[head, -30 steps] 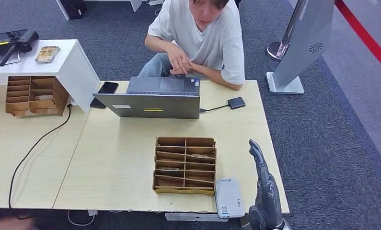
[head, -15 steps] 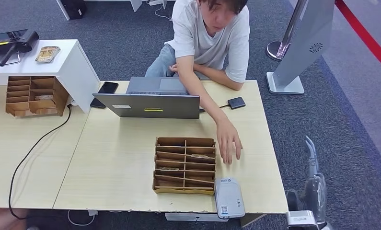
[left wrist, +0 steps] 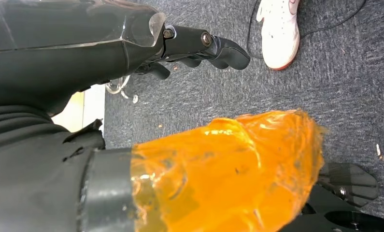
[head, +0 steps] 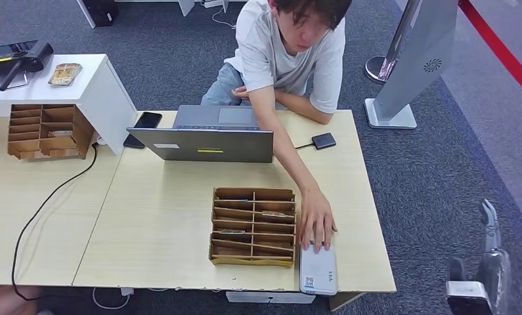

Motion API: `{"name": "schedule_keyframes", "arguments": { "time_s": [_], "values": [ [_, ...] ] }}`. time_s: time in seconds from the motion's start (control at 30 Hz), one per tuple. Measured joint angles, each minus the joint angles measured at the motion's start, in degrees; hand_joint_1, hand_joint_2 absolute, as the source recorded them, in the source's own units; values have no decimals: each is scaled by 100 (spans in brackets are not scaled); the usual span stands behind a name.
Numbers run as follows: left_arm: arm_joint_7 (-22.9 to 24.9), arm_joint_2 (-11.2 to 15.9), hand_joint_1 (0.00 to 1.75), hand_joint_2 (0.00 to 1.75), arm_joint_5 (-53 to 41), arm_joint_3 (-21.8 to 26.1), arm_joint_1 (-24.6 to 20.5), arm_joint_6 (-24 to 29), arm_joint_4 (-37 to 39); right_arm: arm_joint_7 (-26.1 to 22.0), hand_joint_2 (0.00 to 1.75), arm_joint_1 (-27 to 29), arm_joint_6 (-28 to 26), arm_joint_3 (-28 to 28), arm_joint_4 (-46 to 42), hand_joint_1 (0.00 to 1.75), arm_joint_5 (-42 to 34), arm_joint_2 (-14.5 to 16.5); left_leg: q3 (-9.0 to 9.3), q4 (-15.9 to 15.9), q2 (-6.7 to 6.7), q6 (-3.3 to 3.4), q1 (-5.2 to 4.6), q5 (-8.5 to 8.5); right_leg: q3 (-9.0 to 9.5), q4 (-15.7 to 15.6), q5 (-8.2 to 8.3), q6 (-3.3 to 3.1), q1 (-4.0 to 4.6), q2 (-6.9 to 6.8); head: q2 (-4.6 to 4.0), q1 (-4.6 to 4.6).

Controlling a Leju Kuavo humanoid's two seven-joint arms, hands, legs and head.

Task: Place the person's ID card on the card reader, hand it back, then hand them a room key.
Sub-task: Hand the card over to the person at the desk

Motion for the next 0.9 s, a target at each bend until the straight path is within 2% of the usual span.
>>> {"name": "schedule_keyframes", "arguments": {
  "time_s": [0.23, 0.47, 0.73, 0.9],
  "values": [
    [0, 0, 0, 0, 95, 0, 0, -11, 0, -329, 0, -321, 716, -1804, 1187, 0, 775, 554, -2, 0, -1, 1, -1, 0, 1, -1, 0, 0, 0, -3, 0, 1],
    [1, -2, 0, 0, 173, -10, -6, 2, 0, -736, 0, -916, 937, -3540, 2813, 0, 1728, 1012, -3, -1, 0, 0, 0, -1, 1, -1, -1, 0, 0, -2, 0, -1],
    [36, -31, 0, 0, 236, -48, -13, 30, 0, -858, 0, -1533, 869, -4850, 5040, 0, 2089, 1088, 1, -2, 1, 0, 1, -1, 2, -1, -1, -1, 2, 0, 0, 1],
    [71, -37, 0, 0, 270, -91, -26, 46, 0, -625, 0, -1792, 409, -5279, 6398, 0, 2407, 1087, 1, -3, 10, -2, 4, -2, 3, -1, -2, -2, 4, 10, 0, 0]
  ]
}}
